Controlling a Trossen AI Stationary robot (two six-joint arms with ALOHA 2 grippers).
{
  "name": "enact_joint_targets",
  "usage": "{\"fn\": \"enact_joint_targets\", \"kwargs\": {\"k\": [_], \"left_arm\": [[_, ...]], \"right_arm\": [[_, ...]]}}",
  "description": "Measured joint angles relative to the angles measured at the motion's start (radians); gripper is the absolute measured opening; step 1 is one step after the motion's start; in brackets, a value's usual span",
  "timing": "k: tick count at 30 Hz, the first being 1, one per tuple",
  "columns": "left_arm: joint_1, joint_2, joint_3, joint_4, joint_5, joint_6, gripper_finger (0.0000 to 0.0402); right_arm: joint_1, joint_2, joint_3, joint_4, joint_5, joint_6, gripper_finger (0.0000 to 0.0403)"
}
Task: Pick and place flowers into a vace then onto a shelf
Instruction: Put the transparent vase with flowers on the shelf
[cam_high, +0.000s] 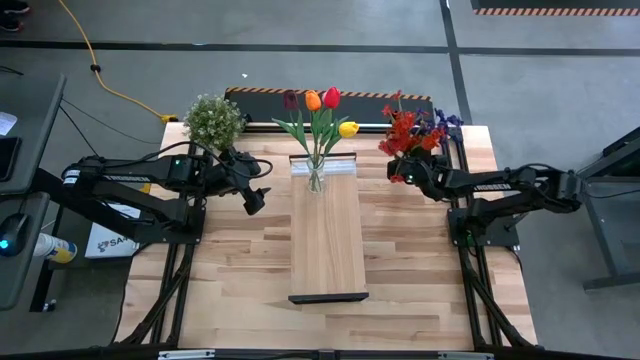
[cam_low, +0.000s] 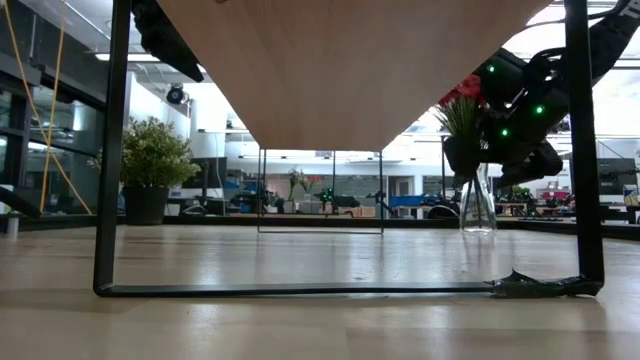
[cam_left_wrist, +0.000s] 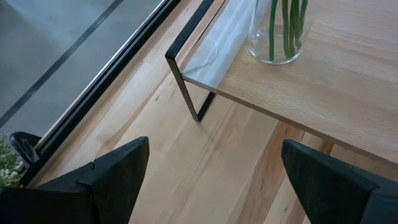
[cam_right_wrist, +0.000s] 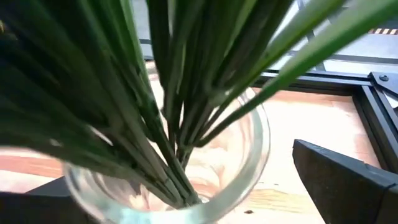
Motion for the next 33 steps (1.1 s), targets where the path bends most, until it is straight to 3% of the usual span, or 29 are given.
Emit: {"fn": "enact_joint_targets", "kwargs": {"k": [22, 33], "left_arm": [[0.000, 0.000, 0.000, 0.000, 0.001, 0.000, 0.0397], [0.000, 0.000, 0.000, 0.000, 0.001, 0.000, 0.0397]], "right_arm": [[0.000, 0.007, 0.000, 0.069, 0.045, -0.062, 0.0393], [0.000, 0.007, 0.000, 0.110, 0.036, -0.172, 0.0396]]}}
